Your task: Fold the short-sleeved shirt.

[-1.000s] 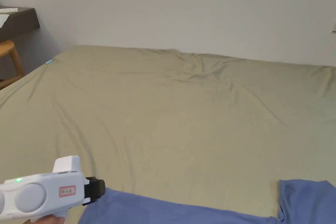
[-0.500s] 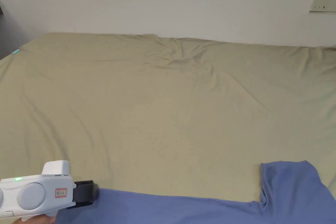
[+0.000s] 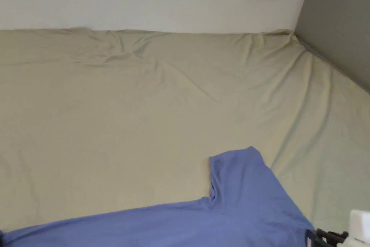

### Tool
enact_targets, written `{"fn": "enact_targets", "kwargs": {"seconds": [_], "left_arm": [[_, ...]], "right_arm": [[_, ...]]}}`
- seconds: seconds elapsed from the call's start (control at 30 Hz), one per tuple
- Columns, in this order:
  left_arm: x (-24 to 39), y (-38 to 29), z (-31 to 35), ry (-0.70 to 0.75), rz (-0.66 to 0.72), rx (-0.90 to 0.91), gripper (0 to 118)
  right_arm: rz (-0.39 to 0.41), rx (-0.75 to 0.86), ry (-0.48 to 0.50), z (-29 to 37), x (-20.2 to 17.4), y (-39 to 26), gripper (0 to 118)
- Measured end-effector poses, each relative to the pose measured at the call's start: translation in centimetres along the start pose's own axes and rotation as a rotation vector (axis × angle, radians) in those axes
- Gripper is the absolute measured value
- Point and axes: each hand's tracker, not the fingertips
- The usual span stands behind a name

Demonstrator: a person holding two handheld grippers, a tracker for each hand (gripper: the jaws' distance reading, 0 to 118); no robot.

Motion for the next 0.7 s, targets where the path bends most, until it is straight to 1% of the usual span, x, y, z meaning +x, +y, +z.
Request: {"fn": "enact_targets", "kwargs": {"seconds": [0.03, 0.07, 0.1, 0.13, 0.17, 0.2, 0.23, 0.33, 0.37, 0.4, 0.43, 0.47, 0.5, 0.53, 0.57, 0.6, 0.67, 0.7], "left_arm": [[0.3, 0.0, 0.2, 0.003, -0.001, 0.000, 5], [0.5, -0.1, 0.2, 0.009, -0.015, -0.001, 5], [0.7, -0.2, 0.2, 0.015, -0.040, 0.001, 5], [0.9, -0.2, 0.2, 0.020, -0.058, 0.000, 5], [1.1, -0.1, 0.2, 0.028, -0.072, -0.001, 5], [1.4, -0.1, 0.2, 0.035, -0.074, -0.004, 5], [1.6, -0.1, 0.2, 0.040, -0.076, -0.006, 5], [1.9, 0.2, 0.3, 0.054, -0.080, -0.016, 5], [2.0, 0.2, 0.3, 0.056, -0.085, -0.019, 5], [2.1, 0.2, 0.3, 0.057, -0.087, -0.020, 5], [1.9, 0.3, 0.2, 0.059, -0.086, -0.022, 5], [1.9, 0.3, 0.1, 0.062, -0.083, -0.023, 5], [2.0, 0.3, 0.1, 0.065, -0.080, -0.024, 5], [2.2, 0.3, 0.2, 0.068, -0.078, -0.024, 5], [2.0, 0.5, 0.1, 0.075, -0.080, -0.025, 5], [2.1, 0.7, 0.3, 0.081, -0.082, -0.029, 5], [2.1, 1.2, 1.2, 0.082, -0.059, -0.047, 5], [2.0, 1.3, 2.2, 0.060, -0.031, -0.047, 5]], "right_arm": [[-0.016, -0.016, -0.015, -1.7, 0.4, 1.1, 65], [-0.033, -0.051, -0.027, -3.6, 0.9, 2.1, 89], [-0.037, -0.083, -0.022, -5.3, 1.4, 3.0, 104], [-0.042, -0.097, -0.014, -6.6, 1.6, 3.6, 101], [-0.052, -0.103, -0.012, -8.0, 1.7, 4.2, 93], [-0.058, -0.116, -0.009, -9.1, 1.6, 4.7, 83], [-0.065, -0.133, -0.012, -10.1, 1.5, 5.0, 80], [-0.053, -0.191, 0.013, -12.0, 0.8, 5.5, 81], [-0.028, -0.210, 0.005, -12.4, 0.3, 5.5, 81], [0.010, -0.235, -0.036, -12.5, -0.1, 5.6, 81], [0.027, -0.224, -0.034, -12.4, -0.3, 5.7, 77], [0.031, -0.218, -0.021, -11.9, -0.3, 5.9, 68], [0.045, -0.228, 0.009, -11.6, -0.3, 6.2, 39], [0.041, -0.223, 0.026, -11.2, -0.4, 6.4, 6], [0.033, -0.214, 0.035, -10.9, -0.6, 6.5, 5], [0.033, -0.210, 0.016, -10.4, -0.9, 6.7, 5], [0.082, -0.175, 0.023, -9.1, -1.0, 7.0, 5], [0.083, -0.139, 0.034, -7.9, -0.9, 7.0, 5]]}}
